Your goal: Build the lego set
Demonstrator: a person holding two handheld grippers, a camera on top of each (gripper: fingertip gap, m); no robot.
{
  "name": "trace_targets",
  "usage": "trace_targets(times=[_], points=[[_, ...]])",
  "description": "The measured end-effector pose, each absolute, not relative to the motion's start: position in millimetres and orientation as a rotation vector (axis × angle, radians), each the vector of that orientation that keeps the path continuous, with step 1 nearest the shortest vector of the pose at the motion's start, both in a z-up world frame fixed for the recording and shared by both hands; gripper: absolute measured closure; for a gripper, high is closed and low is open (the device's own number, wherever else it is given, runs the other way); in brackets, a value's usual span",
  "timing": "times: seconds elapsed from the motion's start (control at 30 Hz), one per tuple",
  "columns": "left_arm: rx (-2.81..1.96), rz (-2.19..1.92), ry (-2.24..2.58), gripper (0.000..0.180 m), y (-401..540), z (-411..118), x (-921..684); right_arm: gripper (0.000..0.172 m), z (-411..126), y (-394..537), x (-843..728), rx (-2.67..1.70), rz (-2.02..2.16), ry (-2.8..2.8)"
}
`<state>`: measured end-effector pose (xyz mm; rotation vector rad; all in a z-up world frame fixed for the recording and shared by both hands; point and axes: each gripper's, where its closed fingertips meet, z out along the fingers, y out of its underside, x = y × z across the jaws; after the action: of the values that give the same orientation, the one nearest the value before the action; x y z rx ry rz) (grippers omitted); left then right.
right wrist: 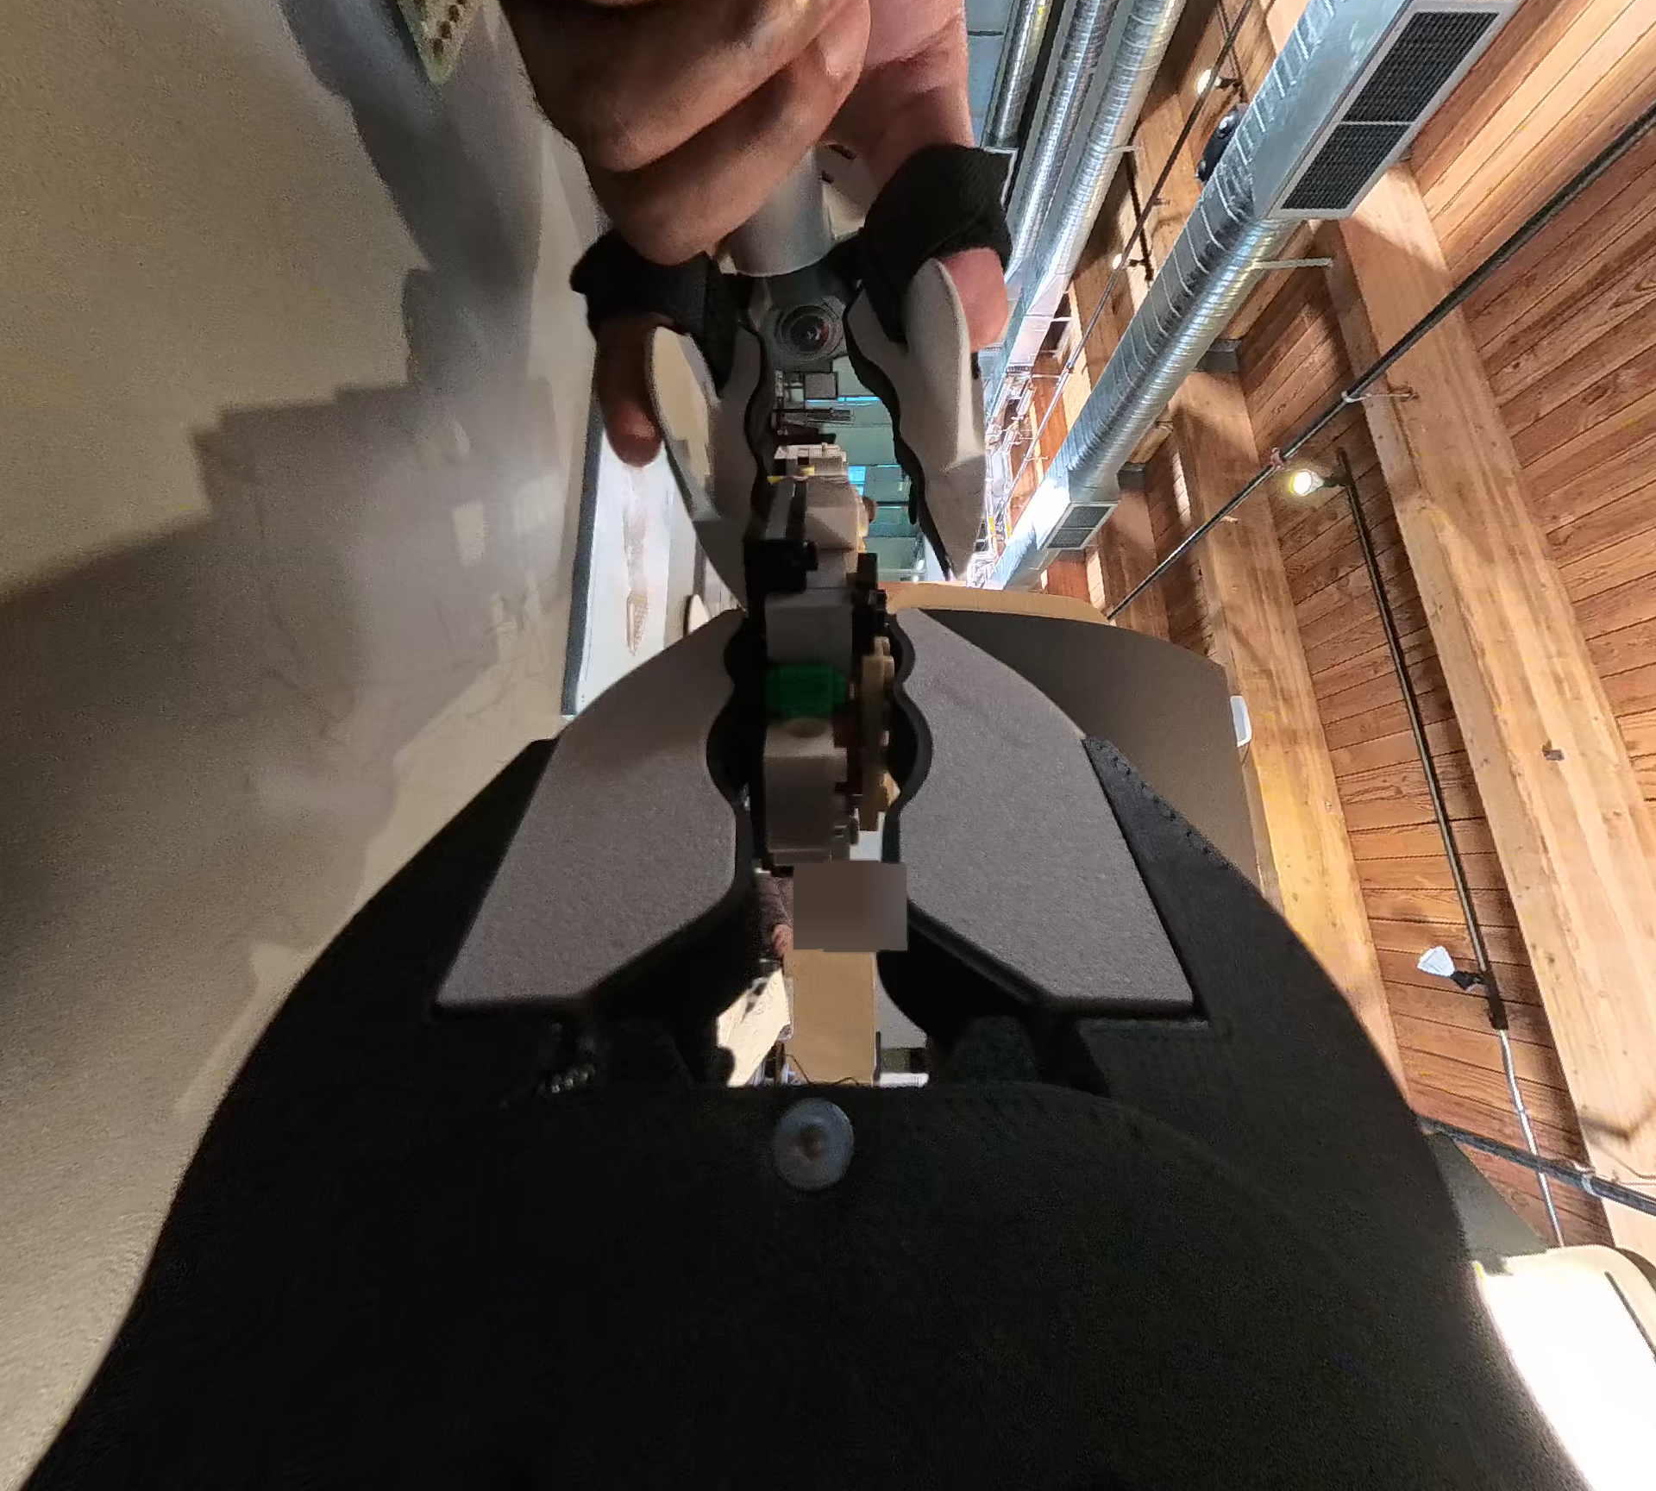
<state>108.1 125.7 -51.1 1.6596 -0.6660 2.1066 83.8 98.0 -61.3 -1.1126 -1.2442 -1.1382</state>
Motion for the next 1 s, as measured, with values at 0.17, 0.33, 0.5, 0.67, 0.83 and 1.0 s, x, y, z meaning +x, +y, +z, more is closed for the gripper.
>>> trace_targets(times=[0.17,0.33,0.5,0.67,0.83,1.0], points=[[1.692,2.125,-0.690,0.138,147,-53,107,0.146,-61,96,82,-1.083,-1.143,-1.258],[1.699,2.136,-0.660,0.141,162,-54,106,0.146,-59,96,85,-1.068,-1.169,-1.247],[1.729,2.138,-0.651,0.142,172,-54,105,0.146,-59,95,86,-1.061,-1.181,-1.255],[1.762,2.095,-0.684,0.144,164,-55,104,0.146,-60,97,91,-1.078,-1.196,-1.247],[1.799,2.090,-0.657,0.157,163,-59,104,0.146,-60,98,93,-1.087,-1.190,-1.233],[1.803,2.120,-0.588,0.158,165,-65,106,0.146,-64,99,93,-1.101,-1.182,-1.245]])
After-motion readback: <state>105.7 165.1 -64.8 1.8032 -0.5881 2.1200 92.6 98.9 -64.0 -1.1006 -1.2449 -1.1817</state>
